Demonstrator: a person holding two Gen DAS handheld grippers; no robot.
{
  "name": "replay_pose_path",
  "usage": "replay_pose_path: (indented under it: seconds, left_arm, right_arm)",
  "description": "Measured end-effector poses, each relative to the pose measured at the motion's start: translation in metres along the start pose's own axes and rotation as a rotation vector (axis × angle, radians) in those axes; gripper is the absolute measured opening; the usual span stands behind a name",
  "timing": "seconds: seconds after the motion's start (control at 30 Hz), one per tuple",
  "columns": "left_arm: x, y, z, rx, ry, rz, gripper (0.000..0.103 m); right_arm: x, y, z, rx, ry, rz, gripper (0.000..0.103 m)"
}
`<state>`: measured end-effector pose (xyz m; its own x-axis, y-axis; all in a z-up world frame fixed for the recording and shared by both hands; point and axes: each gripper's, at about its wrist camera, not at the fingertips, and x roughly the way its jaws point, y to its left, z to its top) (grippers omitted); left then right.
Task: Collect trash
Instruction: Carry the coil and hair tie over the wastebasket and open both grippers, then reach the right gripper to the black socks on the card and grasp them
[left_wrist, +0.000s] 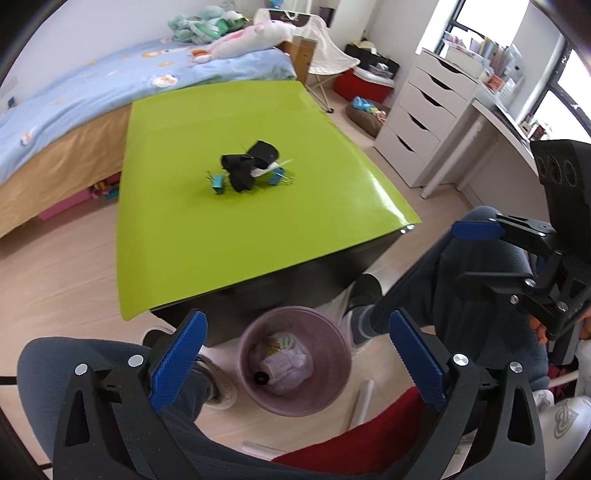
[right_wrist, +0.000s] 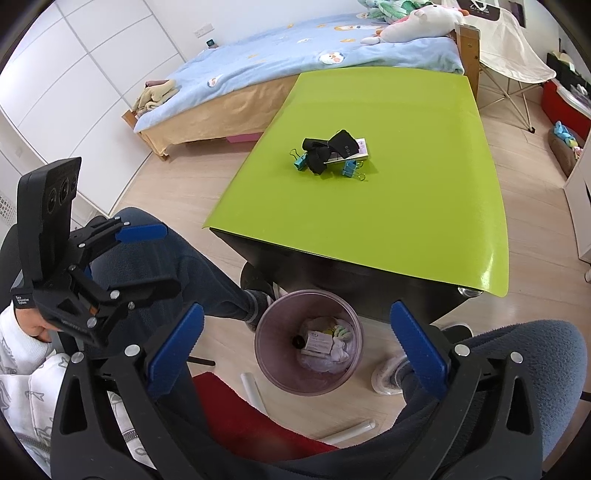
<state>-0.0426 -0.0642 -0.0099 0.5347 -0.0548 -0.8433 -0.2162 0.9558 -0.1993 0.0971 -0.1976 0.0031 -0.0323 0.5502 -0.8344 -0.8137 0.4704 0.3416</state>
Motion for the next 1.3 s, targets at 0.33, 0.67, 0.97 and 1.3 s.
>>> replay_pose_path:
  seconds: [0.33,0.67,0.97,1.3]
  left_arm:
    - [0.001,0.008,0.001,-0.036,-0.006,0.011,0.095]
    - [0.002,0.021,0.011,-0.080,-0.020,0.003,0.095]
    - [0.003,0.038,0.039,-0.100,-0.065,0.019,0.095]
    - [0.010,0.053,0.070,-0.095,-0.083,0.030,0.095]
  right_arm:
    - [0.003,0.001,0.002,0.006,0.005,-0.012,0.099]
    - [0.004,-0.001,0.021,0.004,-0.009,-0.017,0.099]
    - [0.009,-0.008,0.072,-0.027,-0.050,-0.038,0.099]
    - [0.053,-0.018,0.140,-0.130,-0.013,-0.092,0.099]
